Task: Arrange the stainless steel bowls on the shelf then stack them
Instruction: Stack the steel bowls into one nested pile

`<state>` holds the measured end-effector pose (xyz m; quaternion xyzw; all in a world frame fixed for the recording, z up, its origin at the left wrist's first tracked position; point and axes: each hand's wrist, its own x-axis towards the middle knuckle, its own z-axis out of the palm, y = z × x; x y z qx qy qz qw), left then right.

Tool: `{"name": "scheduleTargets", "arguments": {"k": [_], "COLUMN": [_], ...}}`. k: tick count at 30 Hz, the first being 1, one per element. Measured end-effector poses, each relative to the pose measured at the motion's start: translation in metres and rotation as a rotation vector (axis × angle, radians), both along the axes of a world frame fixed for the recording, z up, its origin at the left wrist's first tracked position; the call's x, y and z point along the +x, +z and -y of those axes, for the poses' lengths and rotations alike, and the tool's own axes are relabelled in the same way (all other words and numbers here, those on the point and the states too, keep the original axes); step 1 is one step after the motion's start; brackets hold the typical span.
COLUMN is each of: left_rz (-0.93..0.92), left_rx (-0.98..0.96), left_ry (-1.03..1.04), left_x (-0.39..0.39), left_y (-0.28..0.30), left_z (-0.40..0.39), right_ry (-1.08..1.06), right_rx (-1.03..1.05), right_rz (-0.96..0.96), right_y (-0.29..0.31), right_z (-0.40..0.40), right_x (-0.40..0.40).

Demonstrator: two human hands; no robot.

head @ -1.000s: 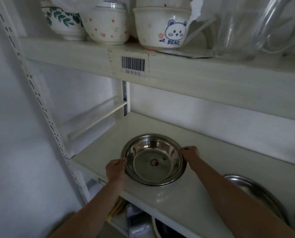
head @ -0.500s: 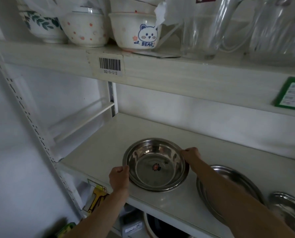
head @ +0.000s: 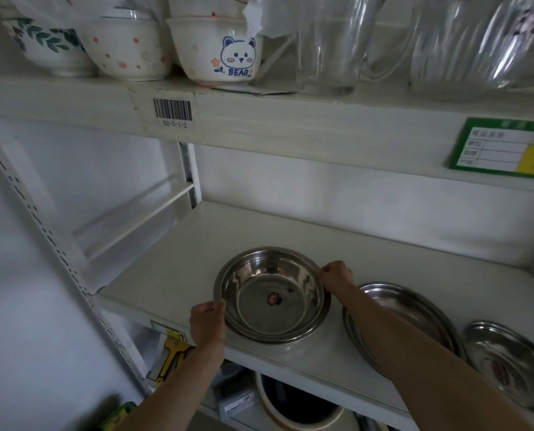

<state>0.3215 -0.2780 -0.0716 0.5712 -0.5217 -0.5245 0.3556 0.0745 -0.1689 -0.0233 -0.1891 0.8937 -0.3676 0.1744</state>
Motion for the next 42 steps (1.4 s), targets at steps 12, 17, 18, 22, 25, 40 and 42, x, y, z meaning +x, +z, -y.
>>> {"name": "scheduleTargets", "arguments": {"k": [12, 17, 18, 22, 25, 40, 42], "left_rz": [-0.240, -0.289, -0.286, -0.304, -0.263, -0.048, -0.083], "left_rx": [-0.386, -0.356, -0.337, -0.056, 0.184, 0.282, 0.301], "left_ry": [-0.047, -0.192, -0.218, -0.450, -0.509, -0.479, -0.463], "left_x": [-0.018, -0.056, -0.063, -0.088, -0.101, -0.141, -0.145], "left_y": [0.073, 0.083, 0.080, 0.057, 0.041, -0.011, -0.012], "left_z": [-0.062, -0.117, -0.126, -0.155, -0.173, -0.192, -0.192], "right_ry": [-0.131, -0.241, -0.261, -0.356, -0.418, -0.609, -0.613], "right_rx": [-0.161, -0.237, -0.239, -0.262, -0.275, -0.334, -0.364], "right_rz": [-0.157, -0.139, -0.144, -0.146, -0.119, 0.087, 0.137], "right_y": [0.025, 0.030, 0.031, 0.030, 0.025, -0.030, -0.036], "right_z": [-0.041, -0.082, -0.093, -0.142, -0.174, -0.281, -0.284], "right_x": [-0.006, -0.017, -0.019, -0.025, -0.026, 0.016, 0.023]}}
